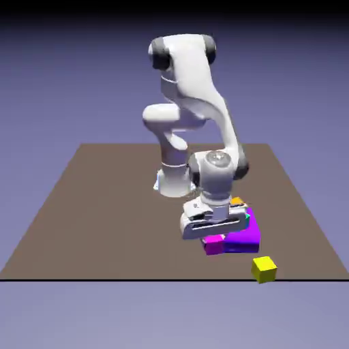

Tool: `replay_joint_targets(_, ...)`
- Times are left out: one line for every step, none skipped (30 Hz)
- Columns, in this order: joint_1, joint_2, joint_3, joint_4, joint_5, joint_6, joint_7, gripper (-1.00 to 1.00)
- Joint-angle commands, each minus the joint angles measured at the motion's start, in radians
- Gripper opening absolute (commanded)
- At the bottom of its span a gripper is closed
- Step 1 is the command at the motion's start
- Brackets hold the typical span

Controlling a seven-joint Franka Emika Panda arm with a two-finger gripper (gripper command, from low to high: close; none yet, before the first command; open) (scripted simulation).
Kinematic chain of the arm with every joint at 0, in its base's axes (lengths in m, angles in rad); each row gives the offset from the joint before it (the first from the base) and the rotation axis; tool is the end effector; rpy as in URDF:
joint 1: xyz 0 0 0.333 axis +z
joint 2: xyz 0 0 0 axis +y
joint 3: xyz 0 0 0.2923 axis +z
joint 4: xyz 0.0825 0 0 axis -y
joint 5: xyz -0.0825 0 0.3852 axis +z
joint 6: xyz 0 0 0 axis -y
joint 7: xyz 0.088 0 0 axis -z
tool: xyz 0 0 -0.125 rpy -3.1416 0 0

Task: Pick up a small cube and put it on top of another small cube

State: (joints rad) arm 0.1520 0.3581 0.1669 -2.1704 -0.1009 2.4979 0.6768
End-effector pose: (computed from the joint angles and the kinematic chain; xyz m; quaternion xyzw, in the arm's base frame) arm 0.5251 0.1759 0.1854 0.9897 -0.1426 -0.0101 0.0062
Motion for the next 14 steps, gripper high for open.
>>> replay_joint_targets(0.022,0.014,0.014,0.036,-0.012,-0.024,-0.035,-1.00)
replay_joint_targets(0.043,0.027,0.028,0.073,-0.022,-0.047,-0.072,-1.00)
replay_joint_targets(0.064,0.041,0.042,0.109,-0.032,-0.071,-0.108,-1.00)
replay_joint_targets(0.086,0.054,0.056,0.145,-0.042,-0.095,-0.145,-1.00)
replay_joint_targets(0.101,0.064,0.065,0.170,-0.049,-0.111,-0.170,-1.00)
replay_joint_targets(0.101,0.064,0.065,0.170,-0.049,-0.111,-0.170,-1.00)
replay_joint_targets(0.107,0.100,0.056,0.171,-0.060,-0.076,-0.162,-1.00)
replay_joint_targets(0.114,0.136,0.046,0.171,-0.072,-0.041,-0.155,-1.00)
replay_joint_targets(0.121,0.172,0.037,0.172,-0.083,-0.006,-0.147,-1.00)
replay_joint_targets(0.126,0.199,0.030,0.173,-0.092,0.020,-0.141,-1.00)
replay_joint_targets(0.126,0.199,0.030,0.173,-0.092,0.020,-0.141,1.00)
replay_joint_targets(0.126,0.199,0.030,0.173,-0.092,0.020,-0.141,1.00)
replay_joint_targets(0.119,0.163,0.039,0.172,-0.080,-0.015,-0.149,1.00)
replay_joint_targets(0.113,0.127,0.049,0.171,-0.069,-0.050,-0.157,1.00)
